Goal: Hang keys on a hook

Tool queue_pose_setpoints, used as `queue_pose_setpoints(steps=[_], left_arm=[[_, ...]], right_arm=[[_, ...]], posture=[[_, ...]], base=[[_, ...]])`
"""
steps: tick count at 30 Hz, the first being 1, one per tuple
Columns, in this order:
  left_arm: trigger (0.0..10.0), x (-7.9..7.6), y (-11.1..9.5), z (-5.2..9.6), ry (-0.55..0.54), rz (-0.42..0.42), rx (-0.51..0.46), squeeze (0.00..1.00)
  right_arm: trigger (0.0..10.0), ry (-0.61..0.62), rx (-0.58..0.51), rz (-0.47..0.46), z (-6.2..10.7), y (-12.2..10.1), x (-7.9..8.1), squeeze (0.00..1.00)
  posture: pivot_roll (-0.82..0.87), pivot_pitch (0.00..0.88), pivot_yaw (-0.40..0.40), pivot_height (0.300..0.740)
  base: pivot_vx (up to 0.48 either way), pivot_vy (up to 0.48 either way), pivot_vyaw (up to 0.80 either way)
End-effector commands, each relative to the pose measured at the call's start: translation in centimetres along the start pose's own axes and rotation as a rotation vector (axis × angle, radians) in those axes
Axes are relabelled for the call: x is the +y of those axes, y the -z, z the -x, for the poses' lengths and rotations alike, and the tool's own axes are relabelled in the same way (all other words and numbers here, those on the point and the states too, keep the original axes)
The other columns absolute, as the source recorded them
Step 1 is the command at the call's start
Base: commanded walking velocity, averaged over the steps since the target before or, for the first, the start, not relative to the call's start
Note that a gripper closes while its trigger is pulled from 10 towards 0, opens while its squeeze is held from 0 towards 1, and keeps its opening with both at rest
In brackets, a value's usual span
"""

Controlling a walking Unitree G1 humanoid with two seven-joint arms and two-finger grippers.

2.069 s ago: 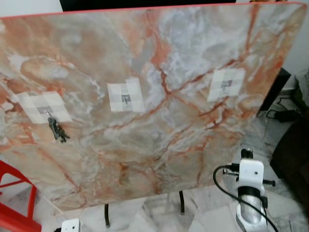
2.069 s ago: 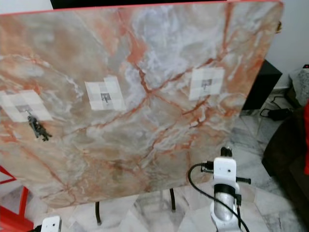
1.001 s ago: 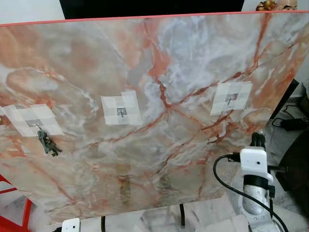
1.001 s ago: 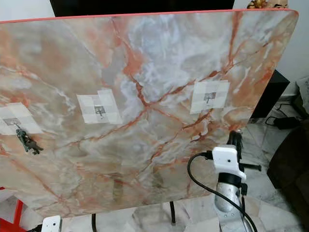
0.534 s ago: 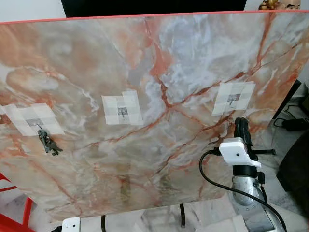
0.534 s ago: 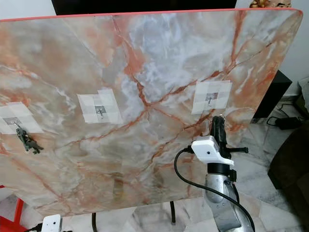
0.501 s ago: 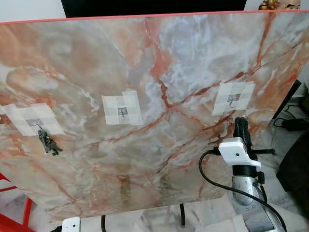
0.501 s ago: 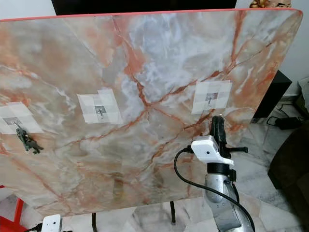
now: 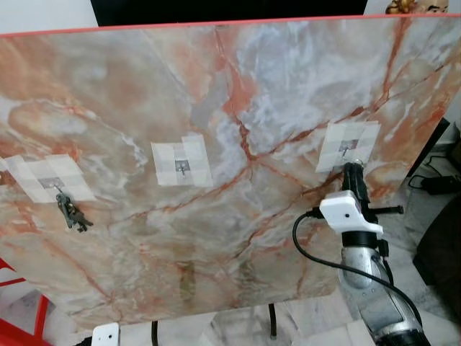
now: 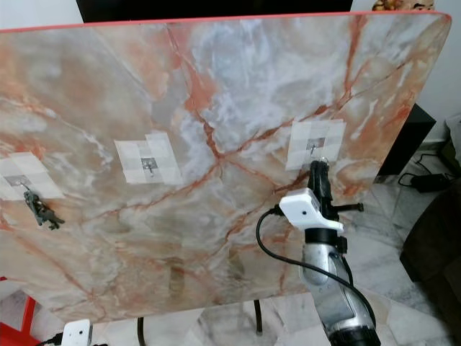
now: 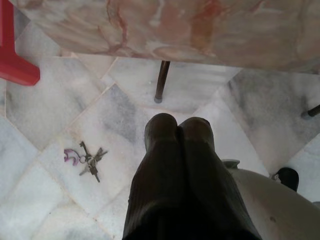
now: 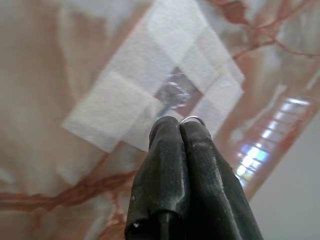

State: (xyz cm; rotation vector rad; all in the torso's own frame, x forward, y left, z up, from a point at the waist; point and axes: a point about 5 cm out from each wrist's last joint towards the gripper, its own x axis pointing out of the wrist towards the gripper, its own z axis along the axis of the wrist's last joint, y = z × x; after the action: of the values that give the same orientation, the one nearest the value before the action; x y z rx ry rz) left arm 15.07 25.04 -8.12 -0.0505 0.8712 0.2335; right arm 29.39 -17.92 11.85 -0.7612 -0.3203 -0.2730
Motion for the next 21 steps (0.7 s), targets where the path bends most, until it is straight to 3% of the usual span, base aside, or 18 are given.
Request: queue_pose_setpoints(steps=[1,21], left_arm=[[10.0,0.32,-0.01,0.04,0.0,0.0,0.001,0.0],[10.0,0.72,0.17,0.15,-0.012,0.0,0.007,0.0]], right_arm=[[10.0,-0.022,-0.004,0.004,-0.09,0.01,0.28,0.0],[10.0,-0.037,-0.015,0.014,-0.28,-0.04,0.84,0.0]], posture=[[-0.03,0.0,0.02,0.74],[-0.03,0.0,0.029,0.74]], base=[[0.0,0.0,0.0],[0.0,0.0,0.0]])
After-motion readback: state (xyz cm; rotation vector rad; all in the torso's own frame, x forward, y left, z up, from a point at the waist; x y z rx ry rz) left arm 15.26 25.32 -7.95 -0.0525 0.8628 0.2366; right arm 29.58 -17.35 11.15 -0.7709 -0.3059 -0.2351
